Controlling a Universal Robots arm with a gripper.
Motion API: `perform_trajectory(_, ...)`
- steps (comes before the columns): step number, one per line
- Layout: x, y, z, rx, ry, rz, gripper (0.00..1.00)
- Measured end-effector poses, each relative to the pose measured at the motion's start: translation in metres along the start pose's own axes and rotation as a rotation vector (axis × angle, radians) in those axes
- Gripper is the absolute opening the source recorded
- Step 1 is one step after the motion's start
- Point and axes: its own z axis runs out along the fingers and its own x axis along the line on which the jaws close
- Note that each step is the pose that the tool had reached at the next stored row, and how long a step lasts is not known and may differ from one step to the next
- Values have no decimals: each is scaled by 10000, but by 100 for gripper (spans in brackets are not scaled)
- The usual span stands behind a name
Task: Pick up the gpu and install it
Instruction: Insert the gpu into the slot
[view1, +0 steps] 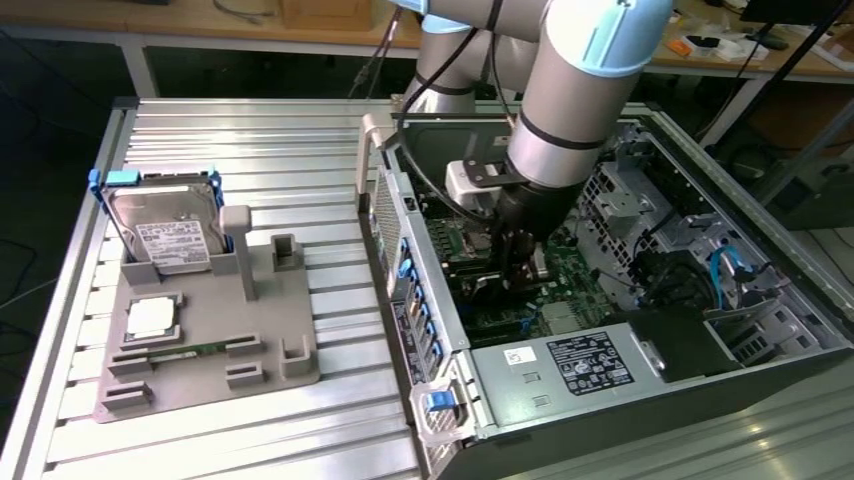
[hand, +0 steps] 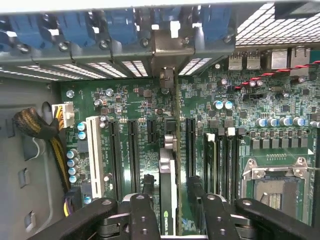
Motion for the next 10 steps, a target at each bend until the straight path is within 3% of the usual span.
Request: perform_trajectory(10,-4,-11,-216,106,48,-2,40)
